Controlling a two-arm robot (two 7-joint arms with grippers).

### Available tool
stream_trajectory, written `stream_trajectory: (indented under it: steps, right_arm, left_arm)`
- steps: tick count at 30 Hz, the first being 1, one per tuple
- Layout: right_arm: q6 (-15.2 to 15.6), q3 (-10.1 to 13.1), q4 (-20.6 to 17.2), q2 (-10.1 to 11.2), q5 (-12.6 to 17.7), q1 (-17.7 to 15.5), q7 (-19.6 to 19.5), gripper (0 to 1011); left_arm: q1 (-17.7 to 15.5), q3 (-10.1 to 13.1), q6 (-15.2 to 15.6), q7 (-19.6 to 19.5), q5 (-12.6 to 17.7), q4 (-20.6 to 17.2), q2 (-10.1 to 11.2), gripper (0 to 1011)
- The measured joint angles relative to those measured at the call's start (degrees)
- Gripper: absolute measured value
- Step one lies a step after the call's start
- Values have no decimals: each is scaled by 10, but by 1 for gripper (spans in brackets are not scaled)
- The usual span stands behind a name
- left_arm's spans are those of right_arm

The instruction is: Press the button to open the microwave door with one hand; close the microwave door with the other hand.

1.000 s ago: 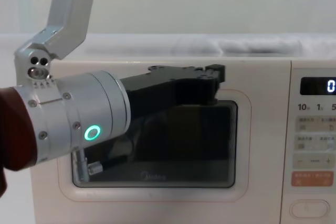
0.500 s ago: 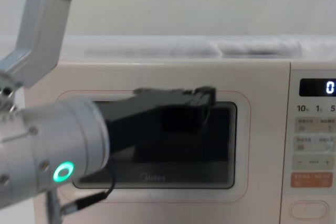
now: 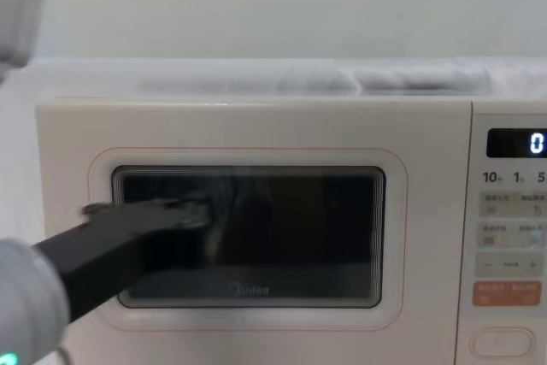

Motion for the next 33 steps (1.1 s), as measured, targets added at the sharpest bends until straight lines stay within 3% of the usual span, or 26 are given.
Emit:
stream_trajectory:
  steps: [6,21,27,33]
  right_arm:
    - [0,0,0,0,0,0,0,1002]
    - [0,0,0,0,0,0,0,1002]
    - [0,0,0,0,0,0,0,1002]
    - [0,0,0,0,0,0,0,1002]
  left_arm:
    - [39,-34,-16,26,9,-13,-8,0]
    - [112,-101,-53,44,21,-48,-15,0]
    - [130,-143,-70,54,22,-38,-20,0]
    - [129,-164,-83,60,24,-7,-29,0]
